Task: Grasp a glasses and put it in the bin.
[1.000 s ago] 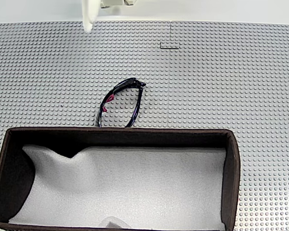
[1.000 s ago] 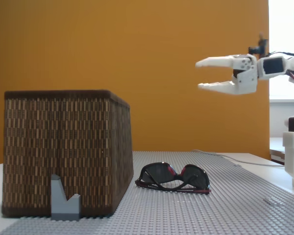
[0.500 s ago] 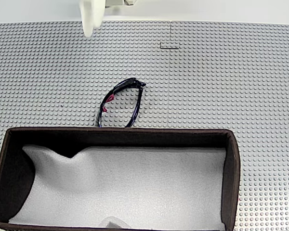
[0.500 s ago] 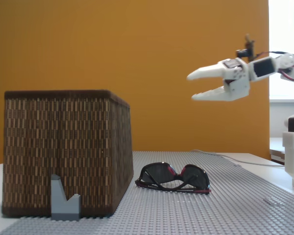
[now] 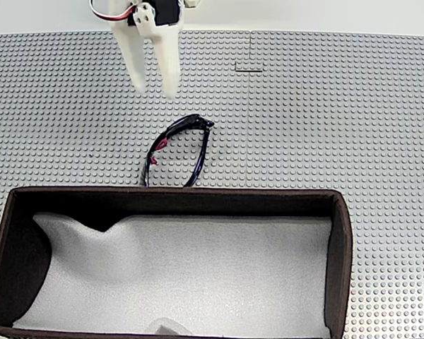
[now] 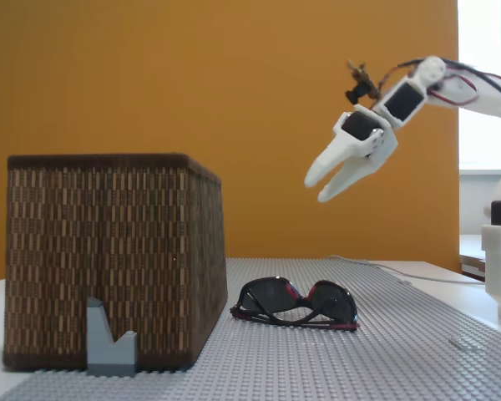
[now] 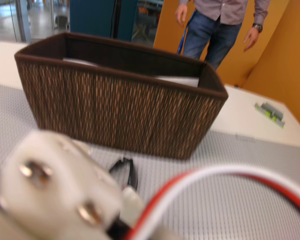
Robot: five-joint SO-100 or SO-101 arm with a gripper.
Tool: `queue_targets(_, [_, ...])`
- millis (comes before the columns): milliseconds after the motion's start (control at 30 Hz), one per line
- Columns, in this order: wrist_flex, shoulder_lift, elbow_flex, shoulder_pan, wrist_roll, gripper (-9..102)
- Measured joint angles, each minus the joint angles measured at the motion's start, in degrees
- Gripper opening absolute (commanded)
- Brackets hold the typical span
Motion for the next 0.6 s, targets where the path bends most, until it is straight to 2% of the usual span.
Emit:
queue_targets(67, [8.7,-2.64,-5.19,0.0,-2.99,23])
queue_targets(267, [23.64,-8.09,-10.72,0.88,-12.92,22])
queue_targets(433, [23.82,-15.56,-10.81,0.44,-14.77,21])
queue_targets(600, [17.67,-19.25,-8.7,0.53,-13.97,21])
